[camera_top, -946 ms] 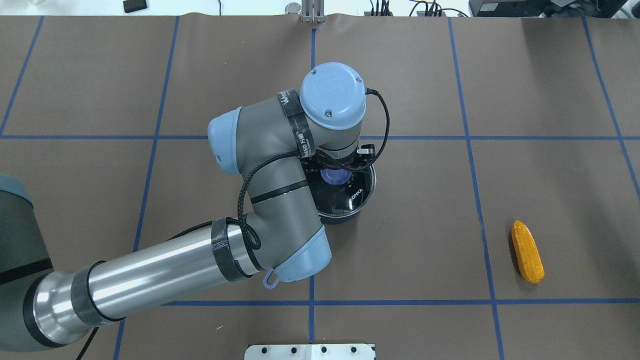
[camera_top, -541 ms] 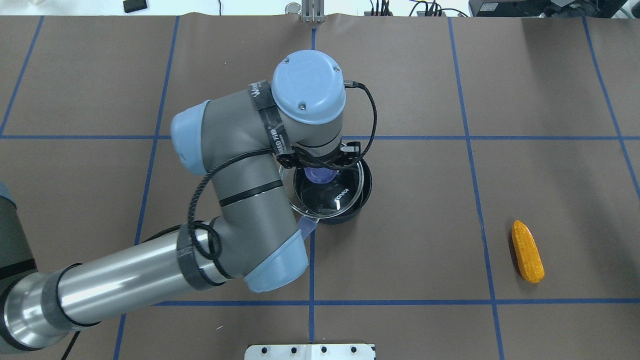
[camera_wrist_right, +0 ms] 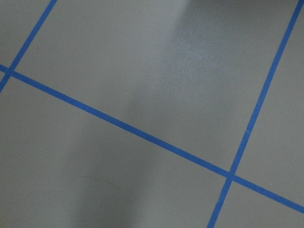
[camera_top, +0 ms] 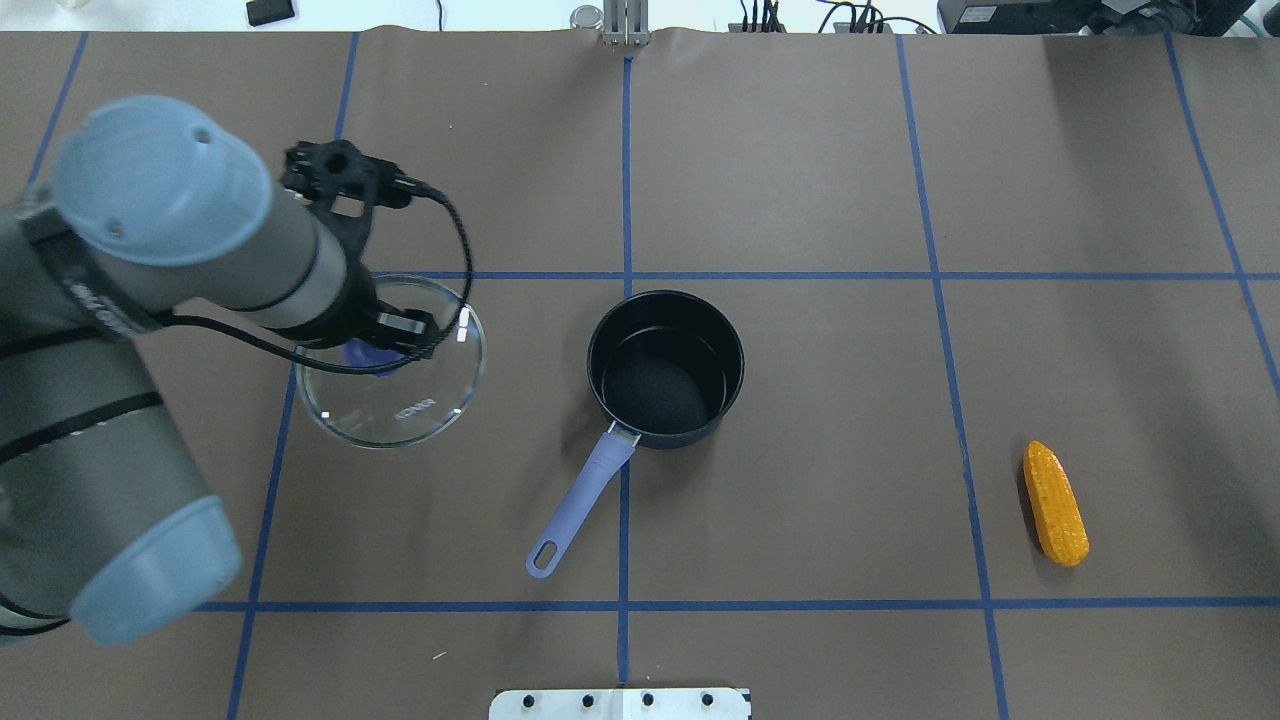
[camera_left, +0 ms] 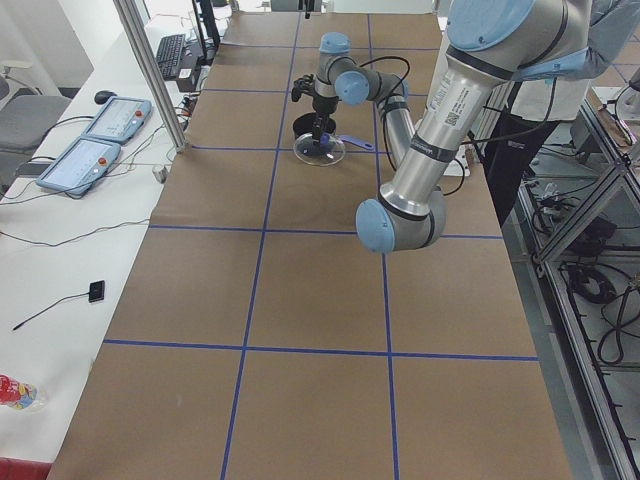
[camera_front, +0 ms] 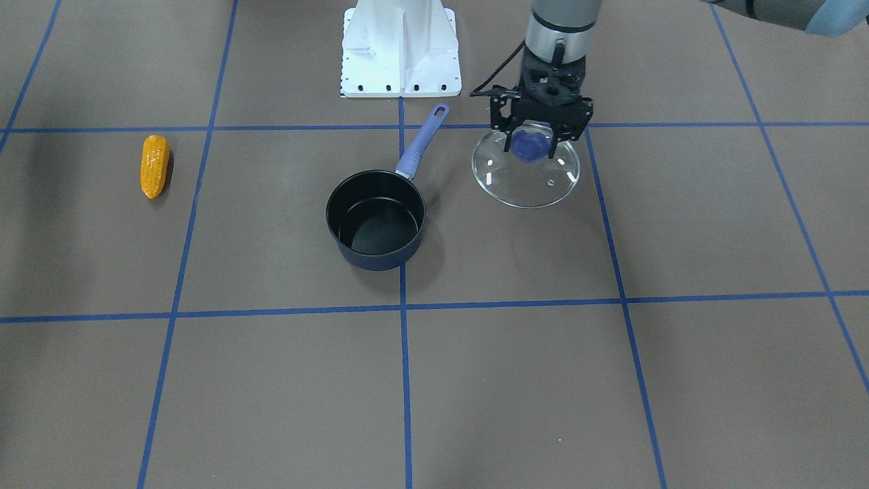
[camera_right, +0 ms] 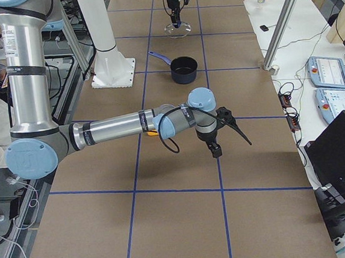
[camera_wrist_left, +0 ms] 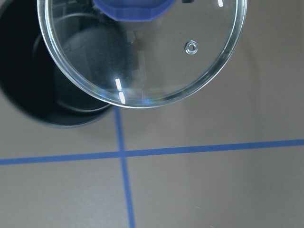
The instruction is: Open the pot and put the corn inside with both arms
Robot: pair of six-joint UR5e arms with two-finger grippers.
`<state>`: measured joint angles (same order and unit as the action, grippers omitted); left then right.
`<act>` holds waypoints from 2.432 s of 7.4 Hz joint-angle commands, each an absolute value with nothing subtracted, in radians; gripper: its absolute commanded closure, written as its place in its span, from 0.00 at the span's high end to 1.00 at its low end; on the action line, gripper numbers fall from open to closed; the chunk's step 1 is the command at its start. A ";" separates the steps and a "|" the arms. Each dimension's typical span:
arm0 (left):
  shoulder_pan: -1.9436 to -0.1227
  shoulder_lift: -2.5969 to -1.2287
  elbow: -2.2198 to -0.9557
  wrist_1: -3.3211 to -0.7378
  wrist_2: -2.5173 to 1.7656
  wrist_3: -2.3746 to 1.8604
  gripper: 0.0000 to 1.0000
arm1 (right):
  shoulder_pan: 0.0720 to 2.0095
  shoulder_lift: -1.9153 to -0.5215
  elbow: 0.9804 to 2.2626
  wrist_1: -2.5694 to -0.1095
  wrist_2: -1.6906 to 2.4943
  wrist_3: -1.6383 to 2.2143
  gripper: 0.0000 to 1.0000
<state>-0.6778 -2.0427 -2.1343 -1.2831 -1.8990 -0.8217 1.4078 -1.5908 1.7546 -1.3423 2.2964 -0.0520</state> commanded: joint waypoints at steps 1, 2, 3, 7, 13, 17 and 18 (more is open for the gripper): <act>-0.823 -1.796 -2.190 -1.395 -2.017 -0.584 0.25 | 1.405 -1.591 1.753 -1.342 2.296 -0.052 1.00; -0.900 -1.655 -2.184 -1.527 -2.075 -0.490 0.26 | 1.405 -1.591 1.753 -1.342 2.296 -0.052 1.00; -0.952 -1.509 -2.171 -1.639 -2.136 -0.372 0.26 | 1.405 -1.591 1.753 -1.342 2.295 -0.052 1.00; -0.986 -1.302 -1.706 -2.395 -2.228 -0.302 0.25 | 1.404 -1.592 1.753 -1.342 2.296 -0.052 1.00; -0.980 -1.310 -1.667 -2.434 -2.188 -0.388 0.59 | 1.399 -1.591 1.753 -1.342 2.293 -0.052 1.00; -0.980 -1.321 -1.672 -2.434 -2.184 -0.390 0.99 | 1.397 -1.591 1.755 -1.342 2.295 -0.051 1.00; -0.989 -1.325 -1.678 -2.396 -2.194 -0.387 0.99 | 1.394 -1.589 1.756 -1.341 2.296 -0.023 1.00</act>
